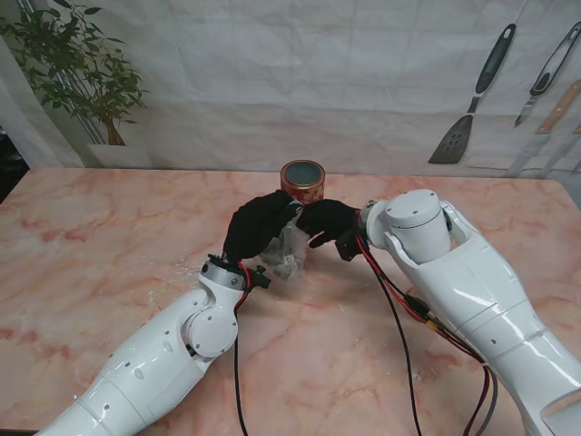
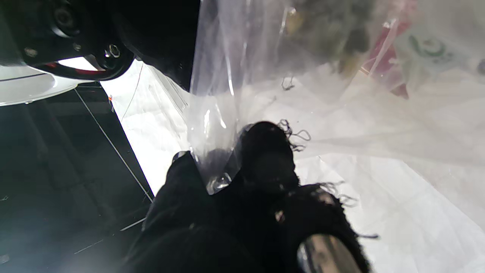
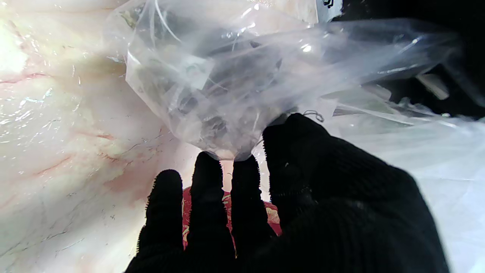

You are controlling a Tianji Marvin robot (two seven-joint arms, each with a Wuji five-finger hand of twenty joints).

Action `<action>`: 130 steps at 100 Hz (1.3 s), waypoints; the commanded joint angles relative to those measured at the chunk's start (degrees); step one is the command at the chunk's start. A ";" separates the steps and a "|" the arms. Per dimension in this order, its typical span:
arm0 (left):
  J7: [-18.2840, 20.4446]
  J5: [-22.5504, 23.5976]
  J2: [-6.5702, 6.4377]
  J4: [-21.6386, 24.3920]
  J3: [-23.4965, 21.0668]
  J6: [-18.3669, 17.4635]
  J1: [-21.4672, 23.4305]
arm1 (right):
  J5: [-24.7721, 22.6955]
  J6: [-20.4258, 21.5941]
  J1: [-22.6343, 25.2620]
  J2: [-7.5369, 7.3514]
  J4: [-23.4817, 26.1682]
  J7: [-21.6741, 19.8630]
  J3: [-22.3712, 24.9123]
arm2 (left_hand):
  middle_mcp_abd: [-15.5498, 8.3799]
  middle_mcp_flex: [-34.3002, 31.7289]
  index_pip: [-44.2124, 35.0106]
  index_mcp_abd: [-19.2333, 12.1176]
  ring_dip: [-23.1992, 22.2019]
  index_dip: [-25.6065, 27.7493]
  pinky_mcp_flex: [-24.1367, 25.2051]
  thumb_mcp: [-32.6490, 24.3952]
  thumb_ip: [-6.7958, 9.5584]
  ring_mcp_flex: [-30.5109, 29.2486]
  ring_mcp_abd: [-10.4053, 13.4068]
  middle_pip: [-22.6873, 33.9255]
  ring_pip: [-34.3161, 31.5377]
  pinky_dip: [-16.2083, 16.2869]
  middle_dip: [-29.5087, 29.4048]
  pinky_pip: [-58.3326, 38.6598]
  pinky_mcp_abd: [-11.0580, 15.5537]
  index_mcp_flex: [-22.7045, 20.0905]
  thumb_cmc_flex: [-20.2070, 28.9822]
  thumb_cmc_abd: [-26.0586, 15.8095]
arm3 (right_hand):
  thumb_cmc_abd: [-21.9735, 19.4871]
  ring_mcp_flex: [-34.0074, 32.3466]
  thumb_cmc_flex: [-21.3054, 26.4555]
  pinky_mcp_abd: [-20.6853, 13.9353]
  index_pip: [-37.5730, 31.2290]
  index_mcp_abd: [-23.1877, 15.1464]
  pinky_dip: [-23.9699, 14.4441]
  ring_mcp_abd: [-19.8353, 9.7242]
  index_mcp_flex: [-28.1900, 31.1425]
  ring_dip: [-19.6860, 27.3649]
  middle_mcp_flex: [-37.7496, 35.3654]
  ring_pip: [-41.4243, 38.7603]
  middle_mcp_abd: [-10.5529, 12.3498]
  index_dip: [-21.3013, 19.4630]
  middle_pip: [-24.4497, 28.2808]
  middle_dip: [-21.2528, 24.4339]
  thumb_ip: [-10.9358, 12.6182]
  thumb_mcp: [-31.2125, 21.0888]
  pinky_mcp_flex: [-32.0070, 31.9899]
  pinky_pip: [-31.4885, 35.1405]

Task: Insert tea bags into the tea bag box

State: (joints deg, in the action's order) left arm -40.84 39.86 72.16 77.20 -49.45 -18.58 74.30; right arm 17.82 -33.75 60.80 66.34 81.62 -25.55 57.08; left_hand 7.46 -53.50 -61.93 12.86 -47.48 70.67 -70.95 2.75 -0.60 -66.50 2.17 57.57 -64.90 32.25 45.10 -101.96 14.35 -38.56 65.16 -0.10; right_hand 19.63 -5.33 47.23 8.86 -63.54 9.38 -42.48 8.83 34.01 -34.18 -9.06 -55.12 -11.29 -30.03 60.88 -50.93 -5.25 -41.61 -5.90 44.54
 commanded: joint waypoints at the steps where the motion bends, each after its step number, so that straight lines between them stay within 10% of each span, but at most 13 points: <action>1: 0.28 0.01 0.02 0.48 -0.09 -0.04 -0.16 | -2.16 -0.04 -0.32 -0.31 0.54 -1.25 -0.77 | -9.07 -6.70 -8.00 8.58 0.16 1.29 7.27 -3.47 2.50 -6.25 -9.72 11.29 -17.11 -0.66 0.81 -15.29 5.17 -5.16 3.48 -2.53 | -1.32 0.40 -0.38 -1.05 -3.82 -0.81 -1.20 -0.74 3.51 0.24 0.63 0.02 -0.01 -0.78 0.55 0.99 -0.91 1.40 0.03 -0.12; 41: -0.69 0.68 0.11 0.34 0.31 -0.72 -0.36 | -5.19 -0.97 -2.86 -1.28 -0.57 -4.18 -4.26 | -9.09 -6.67 -8.01 8.50 0.17 1.31 7.27 -3.47 2.48 -6.26 -9.52 11.31 -17.16 -0.66 0.86 -15.29 5.17 -5.09 3.45 -2.56 | 4.50 -1.57 -9.52 0.28 3.11 -0.76 1.05 0.23 5.15 -0.76 -1.36 -1.52 -0.42 6.14 1.54 1.62 -1.68 2.52 0.46 4.65; 55: -0.99 1.02 0.08 -0.19 0.49 -0.96 -0.51 | -4.75 0.25 -3.44 -1.59 -1.00 -5.91 -4.47 | -9.11 -6.63 -8.01 8.46 0.17 1.34 7.27 -3.47 2.48 -6.26 -9.52 11.30 -17.16 -0.66 0.88 -15.29 5.17 -5.04 3.41 -2.60 | 5.34 -1.48 -16.34 0.76 16.17 0.61 2.99 0.58 6.99 -1.05 -1.20 -1.62 -0.68 -0.09 1.25 1.44 1.27 0.54 0.29 5.69; 79: -0.44 1.01 -0.15 -0.42 -0.13 -0.04 -0.70 | -4.58 1.48 -4.42 -2.95 -1.17 -10.77 -4.72 | -9.10 -6.65 -8.02 8.52 0.18 1.35 7.27 -3.46 2.48 -6.26 -9.52 11.29 -17.16 -0.66 0.90 -15.29 5.17 -5.13 3.39 -2.58 | 15.97 -1.47 -18.38 1.72 23.53 1.18 3.19 1.44 6.83 -1.40 -1.06 -1.63 -1.64 1.63 0.40 1.36 0.45 -5.56 0.15 6.00; 130: -2.09 1.81 0.21 -1.67 1.07 -1.26 -2.00 | -7.28 3.36 -11.22 -4.74 -4.61 -19.01 -13.31 | -9.56 -6.51 -8.15 8.04 0.22 1.44 7.27 -3.42 2.49 -6.24 -9.23 11.23 -17.06 -0.66 0.95 -15.29 5.17 -4.84 3.16 -2.82 | 19.92 -1.26 -20.63 2.50 23.00 0.62 3.41 1.24 2.98 -2.15 0.23 -2.06 -1.49 -1.61 0.76 -1.27 -0.79 -6.06 0.25 7.26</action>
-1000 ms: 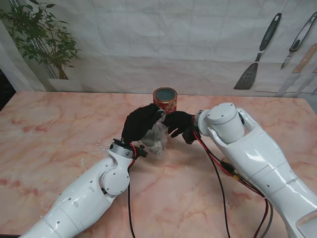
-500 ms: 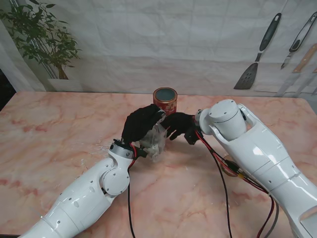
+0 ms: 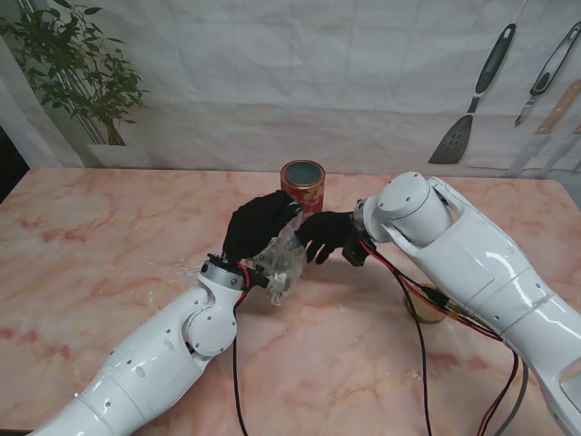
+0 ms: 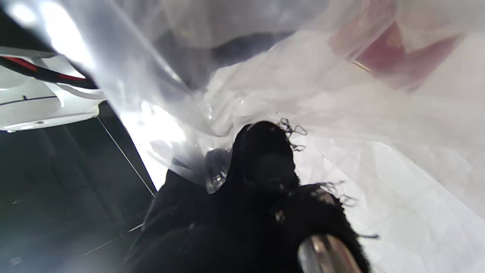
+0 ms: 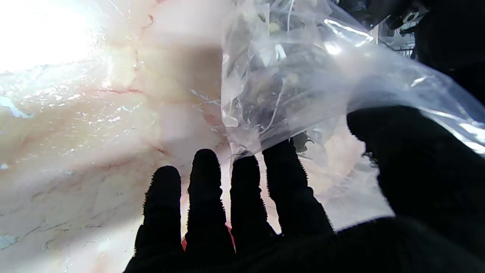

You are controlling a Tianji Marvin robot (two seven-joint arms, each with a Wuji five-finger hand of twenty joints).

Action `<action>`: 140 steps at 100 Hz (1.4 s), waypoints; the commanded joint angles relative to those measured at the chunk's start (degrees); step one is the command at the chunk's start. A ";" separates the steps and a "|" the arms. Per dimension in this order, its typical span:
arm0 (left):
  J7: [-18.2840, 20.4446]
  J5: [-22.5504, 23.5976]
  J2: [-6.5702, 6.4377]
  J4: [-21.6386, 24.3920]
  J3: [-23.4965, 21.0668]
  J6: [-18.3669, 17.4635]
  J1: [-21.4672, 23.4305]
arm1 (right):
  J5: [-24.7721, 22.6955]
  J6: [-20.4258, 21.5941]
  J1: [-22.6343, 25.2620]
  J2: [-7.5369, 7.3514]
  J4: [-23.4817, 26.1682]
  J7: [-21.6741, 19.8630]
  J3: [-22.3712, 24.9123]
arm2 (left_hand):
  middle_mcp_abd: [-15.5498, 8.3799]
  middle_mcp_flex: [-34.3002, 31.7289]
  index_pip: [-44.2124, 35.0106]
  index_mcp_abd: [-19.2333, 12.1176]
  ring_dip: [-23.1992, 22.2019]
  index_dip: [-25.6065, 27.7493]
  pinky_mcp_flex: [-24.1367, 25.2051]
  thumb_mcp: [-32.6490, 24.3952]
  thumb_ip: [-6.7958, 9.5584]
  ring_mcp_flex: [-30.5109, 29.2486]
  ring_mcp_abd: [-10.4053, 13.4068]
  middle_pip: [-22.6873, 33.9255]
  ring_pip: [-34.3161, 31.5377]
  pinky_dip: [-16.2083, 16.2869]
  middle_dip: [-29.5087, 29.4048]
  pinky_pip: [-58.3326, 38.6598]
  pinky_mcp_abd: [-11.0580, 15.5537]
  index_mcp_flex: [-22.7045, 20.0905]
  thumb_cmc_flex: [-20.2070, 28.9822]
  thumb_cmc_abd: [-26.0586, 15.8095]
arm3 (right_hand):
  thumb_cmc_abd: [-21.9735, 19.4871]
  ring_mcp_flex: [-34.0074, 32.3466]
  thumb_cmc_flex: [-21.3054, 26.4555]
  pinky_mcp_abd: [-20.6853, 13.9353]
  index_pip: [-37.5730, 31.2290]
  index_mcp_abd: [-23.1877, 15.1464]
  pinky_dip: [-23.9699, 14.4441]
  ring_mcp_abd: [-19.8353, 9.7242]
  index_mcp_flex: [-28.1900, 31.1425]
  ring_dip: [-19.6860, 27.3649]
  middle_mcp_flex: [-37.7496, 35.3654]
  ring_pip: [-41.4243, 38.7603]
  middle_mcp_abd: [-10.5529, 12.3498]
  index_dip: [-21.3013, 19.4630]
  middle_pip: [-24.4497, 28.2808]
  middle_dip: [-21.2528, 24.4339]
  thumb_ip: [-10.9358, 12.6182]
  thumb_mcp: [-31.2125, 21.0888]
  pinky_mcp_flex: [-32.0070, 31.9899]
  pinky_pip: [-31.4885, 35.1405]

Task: Insert tea bags into the tea bag box

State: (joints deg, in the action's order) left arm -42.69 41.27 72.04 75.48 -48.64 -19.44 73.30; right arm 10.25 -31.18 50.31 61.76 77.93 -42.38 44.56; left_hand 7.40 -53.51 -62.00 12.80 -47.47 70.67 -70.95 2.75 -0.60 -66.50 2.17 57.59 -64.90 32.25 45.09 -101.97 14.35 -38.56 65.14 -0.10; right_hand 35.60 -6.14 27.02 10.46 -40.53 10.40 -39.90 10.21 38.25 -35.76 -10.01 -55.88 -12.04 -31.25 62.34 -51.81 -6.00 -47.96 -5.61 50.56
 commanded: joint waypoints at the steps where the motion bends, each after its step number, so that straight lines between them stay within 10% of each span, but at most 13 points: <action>1: -0.29 0.45 0.34 0.02 0.29 -0.40 -1.04 | 0.24 0.90 -0.82 -0.19 -0.95 -2.29 -0.94 | -9.53 -6.51 -8.09 8.10 0.22 1.45 7.27 -3.40 2.49 -6.24 -9.21 11.21 -17.05 -0.66 0.96 -15.29 5.17 -4.85 3.16 -2.81 | 4.00 -0.44 -0.32 0.93 0.03 -0.39 0.85 -0.14 -1.34 -0.57 1.20 -1.28 -0.74 -0.39 -0.70 -0.39 -0.04 0.34 -0.04 1.23; 27: -0.67 -0.03 0.66 0.00 0.39 -0.39 -1.30 | -1.51 2.78 -2.37 -0.46 -1.82 -3.42 -3.65 | -9.40 -6.51 -8.11 8.17 0.22 1.44 7.27 -3.42 2.50 -6.26 -9.09 11.22 -16.98 -0.66 0.97 -15.29 5.17 -4.84 3.20 -2.80 | 5.39 0.19 3.00 -1.17 -3.34 -1.87 1.10 -2.00 -8.87 -1.55 2.58 -2.74 1.57 -4.79 0.57 -2.41 0.38 -3.54 0.26 1.64; 50: -1.36 -0.50 1.09 -0.02 0.91 -0.64 -1.36 | -2.57 1.71 -0.34 0.61 -0.95 1.45 -3.21 | -9.42 -6.46 -8.12 8.20 0.21 1.44 7.27 -3.42 2.49 -6.26 -9.09 11.21 -16.97 -0.66 0.97 -15.29 5.17 -4.83 3.22 -2.82 | 4.21 -4.23 7.50 -0.28 -8.76 -2.14 0.10 -0.96 -3.64 -2.13 -2.29 -5.10 1.38 -5.86 3.54 -3.25 0.06 -6.08 1.10 7.16; 67: -1.53 -0.47 1.16 0.02 1.09 -0.62 -1.49 | -2.19 1.27 0.03 1.16 -1.16 2.79 -3.50 | -9.50 -6.48 -8.15 8.19 0.20 1.45 7.27 -3.43 2.48 -6.26 -9.09 11.22 -16.97 -0.66 0.97 -15.29 5.17 -4.81 3.25 -2.85 | 3.59 -6.48 15.38 0.65 -15.02 -2.42 2.71 -0.20 -1.81 -2.22 -5.35 -5.59 1.12 8.20 4.15 -2.81 -5.08 -3.21 1.78 10.16; 96: -1.14 -0.44 0.99 0.34 0.71 -0.15 -1.48 | -2.24 -1.15 1.92 1.97 0.15 6.66 -1.84 | -9.49 -6.49 -8.13 8.20 0.19 1.44 7.27 -3.41 2.48 -6.26 -9.09 11.23 -16.96 -0.66 0.96 -15.29 5.17 -4.82 3.25 -2.82 | -5.98 -10.00 25.13 0.44 -18.70 -1.41 2.73 0.06 4.48 -2.48 -10.74 -6.35 1.27 17.58 5.58 -1.99 -4.56 -1.99 3.15 11.62; 140: 0.16 -0.31 0.43 0.04 -0.25 1.01 -1.38 | -2.36 -3.04 4.07 0.81 4.08 6.37 3.46 | -9.44 -6.49 -8.06 8.23 0.19 1.40 7.27 -3.42 2.47 -6.26 -9.09 11.22 -16.96 -0.66 0.95 -15.29 5.17 -4.86 3.26 -2.82 | -13.16 -0.91 23.25 -0.95 -23.20 1.03 4.80 -1.06 -4.61 -1.55 -0.44 -4.18 0.16 0.53 5.76 -1.55 1.50 -4.57 0.07 4.26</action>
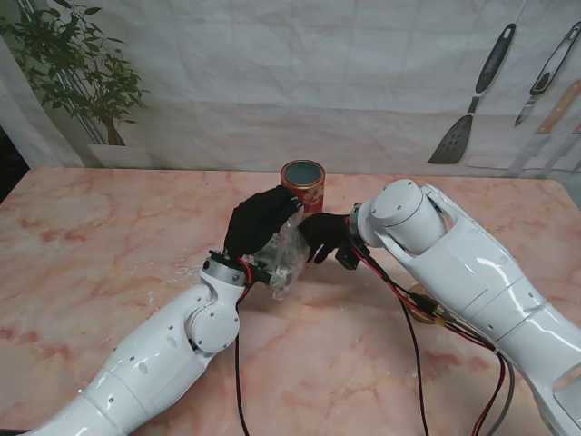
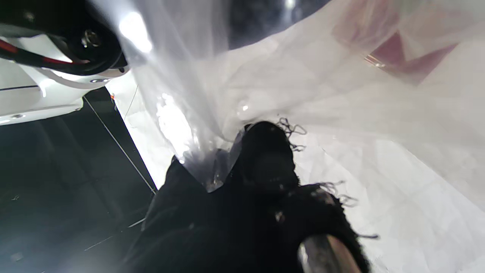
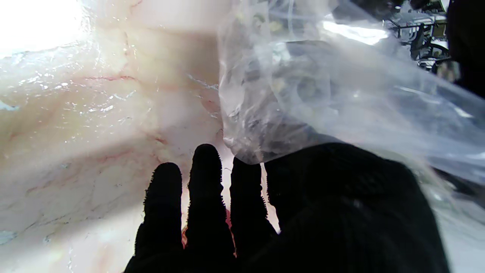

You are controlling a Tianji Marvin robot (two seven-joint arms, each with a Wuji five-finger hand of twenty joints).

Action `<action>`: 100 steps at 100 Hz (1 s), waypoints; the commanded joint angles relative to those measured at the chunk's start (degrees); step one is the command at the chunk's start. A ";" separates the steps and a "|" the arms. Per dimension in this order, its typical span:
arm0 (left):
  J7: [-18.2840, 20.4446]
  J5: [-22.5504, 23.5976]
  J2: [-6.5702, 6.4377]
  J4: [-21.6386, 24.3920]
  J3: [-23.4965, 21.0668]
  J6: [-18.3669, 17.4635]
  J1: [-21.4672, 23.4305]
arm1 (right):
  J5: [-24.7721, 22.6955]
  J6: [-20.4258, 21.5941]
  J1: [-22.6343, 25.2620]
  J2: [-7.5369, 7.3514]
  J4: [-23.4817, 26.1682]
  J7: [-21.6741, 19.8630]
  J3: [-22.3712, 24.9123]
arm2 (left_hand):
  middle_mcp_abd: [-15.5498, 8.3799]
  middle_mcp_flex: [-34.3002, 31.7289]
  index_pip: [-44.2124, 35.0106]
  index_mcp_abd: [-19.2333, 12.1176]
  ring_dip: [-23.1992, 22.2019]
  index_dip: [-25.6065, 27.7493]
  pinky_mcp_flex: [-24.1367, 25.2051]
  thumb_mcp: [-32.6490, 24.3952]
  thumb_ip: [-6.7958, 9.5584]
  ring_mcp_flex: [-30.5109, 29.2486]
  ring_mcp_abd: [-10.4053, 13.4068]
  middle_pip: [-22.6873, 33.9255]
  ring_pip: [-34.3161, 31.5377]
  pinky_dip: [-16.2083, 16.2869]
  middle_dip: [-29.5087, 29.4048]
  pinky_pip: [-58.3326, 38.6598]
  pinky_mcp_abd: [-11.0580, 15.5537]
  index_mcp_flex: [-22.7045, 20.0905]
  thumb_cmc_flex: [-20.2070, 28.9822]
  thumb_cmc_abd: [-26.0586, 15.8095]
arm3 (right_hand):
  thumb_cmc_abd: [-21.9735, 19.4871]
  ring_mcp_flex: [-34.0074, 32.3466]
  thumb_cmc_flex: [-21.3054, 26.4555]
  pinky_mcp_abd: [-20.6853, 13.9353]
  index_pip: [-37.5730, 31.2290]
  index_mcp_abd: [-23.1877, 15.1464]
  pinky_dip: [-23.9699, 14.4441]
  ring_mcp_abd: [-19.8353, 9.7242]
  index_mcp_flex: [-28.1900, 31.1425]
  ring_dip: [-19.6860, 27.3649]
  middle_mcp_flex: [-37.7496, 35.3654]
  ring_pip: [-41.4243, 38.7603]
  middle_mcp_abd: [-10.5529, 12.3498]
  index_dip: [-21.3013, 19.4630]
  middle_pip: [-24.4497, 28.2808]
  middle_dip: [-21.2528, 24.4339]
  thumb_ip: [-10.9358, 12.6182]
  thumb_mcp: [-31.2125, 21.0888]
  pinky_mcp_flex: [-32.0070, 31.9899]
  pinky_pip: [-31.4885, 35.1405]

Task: Insert tea bags into the tea bag box

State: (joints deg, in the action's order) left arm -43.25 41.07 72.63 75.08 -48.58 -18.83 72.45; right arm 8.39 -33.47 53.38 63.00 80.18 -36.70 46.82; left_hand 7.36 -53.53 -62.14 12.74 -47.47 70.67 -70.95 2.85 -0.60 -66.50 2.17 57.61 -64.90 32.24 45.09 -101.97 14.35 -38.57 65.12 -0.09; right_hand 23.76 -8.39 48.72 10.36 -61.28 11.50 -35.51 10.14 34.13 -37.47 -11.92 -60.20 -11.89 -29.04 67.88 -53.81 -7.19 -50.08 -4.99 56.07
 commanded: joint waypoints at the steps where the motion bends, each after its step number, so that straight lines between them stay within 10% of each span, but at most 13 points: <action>1: 0.74 -0.09 -0.17 0.41 -0.32 0.45 -0.53 | -0.58 -0.77 1.11 -0.44 1.96 0.83 1.37 | -9.40 -6.47 -7.92 8.28 0.18 1.41 7.27 -3.50 2.46 -6.26 -9.09 11.20 -16.96 -0.65 0.95 -15.29 5.17 -4.84 3.27 -2.80 | -1.38 1.34 1.48 -0.89 -2.43 -0.06 0.40 -0.97 -0.48 0.18 1.47 0.15 0.00 -1.72 0.21 0.45 2.69 -2.53 -0.54 -1.32; 100: 0.77 1.09 -0.76 -0.07 -1.09 2.68 -0.50 | 0.10 -3.09 8.68 0.50 11.60 9.50 14.26 | -9.34 -6.54 -7.89 8.27 0.18 1.37 7.27 -3.54 2.48 -6.26 -9.12 11.15 -16.95 -0.65 0.94 -15.29 5.17 -4.93 3.27 -2.73 | 0.89 2.60 -0.29 -0.81 -1.69 1.21 -1.46 -0.59 1.86 2.50 2.47 2.18 -1.10 -3.15 -4.26 2.98 3.77 -6.63 -0.84 -5.15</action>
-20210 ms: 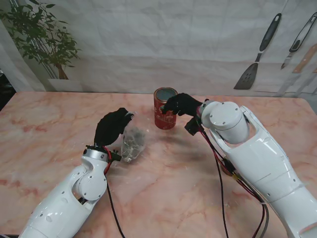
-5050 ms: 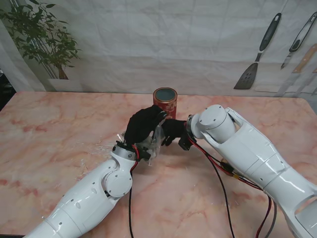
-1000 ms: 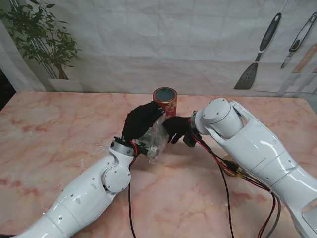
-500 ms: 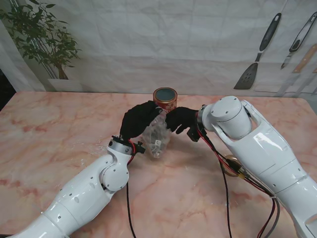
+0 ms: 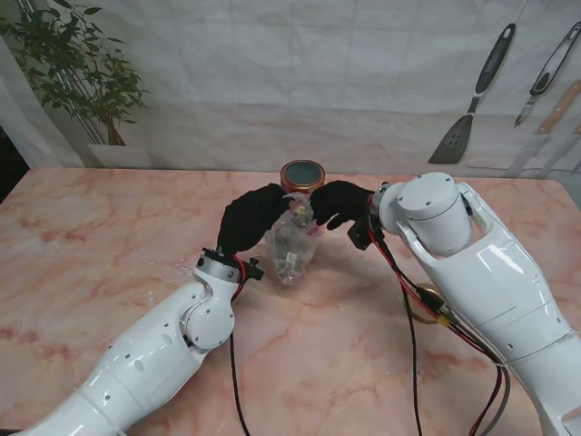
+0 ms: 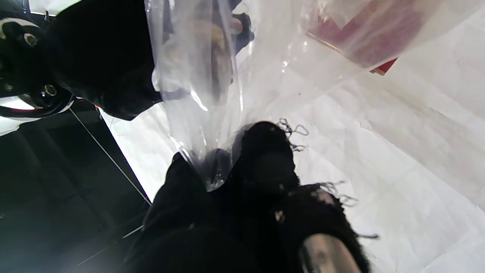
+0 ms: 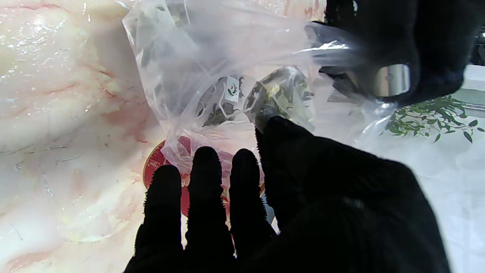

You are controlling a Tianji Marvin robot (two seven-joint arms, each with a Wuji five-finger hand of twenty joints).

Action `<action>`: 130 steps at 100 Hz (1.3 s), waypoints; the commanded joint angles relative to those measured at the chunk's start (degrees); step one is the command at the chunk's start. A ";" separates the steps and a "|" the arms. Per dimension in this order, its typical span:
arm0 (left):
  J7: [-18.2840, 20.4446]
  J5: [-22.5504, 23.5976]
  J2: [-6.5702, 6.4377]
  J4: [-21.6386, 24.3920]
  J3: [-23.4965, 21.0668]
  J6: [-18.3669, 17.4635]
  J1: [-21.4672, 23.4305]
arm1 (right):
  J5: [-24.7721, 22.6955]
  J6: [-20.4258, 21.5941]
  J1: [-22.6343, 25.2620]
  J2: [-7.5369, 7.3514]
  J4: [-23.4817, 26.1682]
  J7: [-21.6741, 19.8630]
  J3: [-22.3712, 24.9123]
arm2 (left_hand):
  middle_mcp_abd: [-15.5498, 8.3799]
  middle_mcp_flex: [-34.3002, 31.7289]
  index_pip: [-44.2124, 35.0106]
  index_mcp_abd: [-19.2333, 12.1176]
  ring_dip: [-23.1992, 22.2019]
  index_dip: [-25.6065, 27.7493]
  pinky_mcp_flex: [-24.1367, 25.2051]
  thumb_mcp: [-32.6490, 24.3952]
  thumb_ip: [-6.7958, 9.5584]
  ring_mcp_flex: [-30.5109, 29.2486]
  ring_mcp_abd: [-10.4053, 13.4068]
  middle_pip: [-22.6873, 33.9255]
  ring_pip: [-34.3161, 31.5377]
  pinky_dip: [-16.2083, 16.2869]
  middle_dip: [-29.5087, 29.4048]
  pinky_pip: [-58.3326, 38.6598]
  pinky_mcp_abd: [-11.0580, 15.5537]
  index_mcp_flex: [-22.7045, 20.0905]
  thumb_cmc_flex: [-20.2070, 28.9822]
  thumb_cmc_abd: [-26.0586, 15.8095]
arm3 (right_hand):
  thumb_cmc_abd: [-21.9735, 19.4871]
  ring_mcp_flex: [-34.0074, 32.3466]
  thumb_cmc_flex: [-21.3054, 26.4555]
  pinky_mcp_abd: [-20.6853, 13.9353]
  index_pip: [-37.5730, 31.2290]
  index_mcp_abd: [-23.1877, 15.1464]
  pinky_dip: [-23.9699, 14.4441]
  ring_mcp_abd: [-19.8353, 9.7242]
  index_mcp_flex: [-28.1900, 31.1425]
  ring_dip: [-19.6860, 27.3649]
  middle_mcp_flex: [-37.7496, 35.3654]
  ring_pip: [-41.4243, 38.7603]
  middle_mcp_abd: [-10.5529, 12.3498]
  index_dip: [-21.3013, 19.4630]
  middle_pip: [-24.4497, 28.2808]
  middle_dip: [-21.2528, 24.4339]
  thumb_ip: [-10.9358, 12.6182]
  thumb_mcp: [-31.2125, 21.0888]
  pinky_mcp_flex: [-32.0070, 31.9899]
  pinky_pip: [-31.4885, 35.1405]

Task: Insert tea bags into the tea bag box

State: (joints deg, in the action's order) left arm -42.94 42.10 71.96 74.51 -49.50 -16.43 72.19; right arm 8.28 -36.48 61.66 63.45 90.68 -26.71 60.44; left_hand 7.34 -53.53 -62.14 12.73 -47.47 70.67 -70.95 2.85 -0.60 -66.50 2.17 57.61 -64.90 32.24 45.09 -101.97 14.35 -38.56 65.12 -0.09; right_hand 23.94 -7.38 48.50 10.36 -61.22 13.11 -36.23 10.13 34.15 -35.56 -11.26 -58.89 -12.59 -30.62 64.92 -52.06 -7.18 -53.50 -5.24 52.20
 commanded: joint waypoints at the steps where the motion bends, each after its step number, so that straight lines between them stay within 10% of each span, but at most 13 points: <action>1: 0.43 0.07 -0.09 0.50 -0.18 0.28 -0.25 | 0.31 -0.11 0.46 0.07 1.17 -0.47 0.74 | -9.31 -6.54 -7.89 8.28 0.18 1.37 7.27 -3.54 2.47 -6.26 -9.12 11.15 -16.95 -0.65 0.95 -15.29 5.17 -4.93 3.25 -2.76 | 0.72 1.59 -0.06 -0.81 -1.74 -0.40 -0.74 -0.58 1.84 0.59 1.80 0.87 -0.40 -1.58 -1.30 1.23 3.76 -3.21 -0.58 -1.28; 130: 1.38 1.61 -1.24 2.04 -3.02 2.14 1.49 | 4.19 -1.41 4.52 3.76 7.75 13.50 9.30 | -9.22 -6.70 -7.88 8.26 -0.02 1.34 7.27 -3.58 2.48 -6.25 -9.28 11.09 -17.12 -0.65 0.98 -15.29 5.17 -5.07 3.27 -2.60 | 6.21 -0.44 -1.70 -1.06 -1.25 1.73 -3.80 -0.23 7.03 1.07 -1.52 2.04 -0.90 -0.70 -2.82 3.37 5.24 -9.52 -0.25 -1.45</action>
State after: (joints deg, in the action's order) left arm -42.35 43.81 70.98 76.16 -52.22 -14.42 73.54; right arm 13.06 -37.31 66.94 66.64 98.39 -13.28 69.71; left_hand 7.31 -53.53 -62.14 12.70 -47.47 70.67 -70.95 2.85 -0.60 -66.50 2.17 57.61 -64.90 32.24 45.09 -101.97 14.35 -38.57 65.12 -0.09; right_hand 28.83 -7.33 46.99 10.36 -60.35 14.91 -39.21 10.13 37.77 -34.18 -12.17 -55.93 -13.38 -31.08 60.94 -48.73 -3.50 -61.18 -5.53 50.44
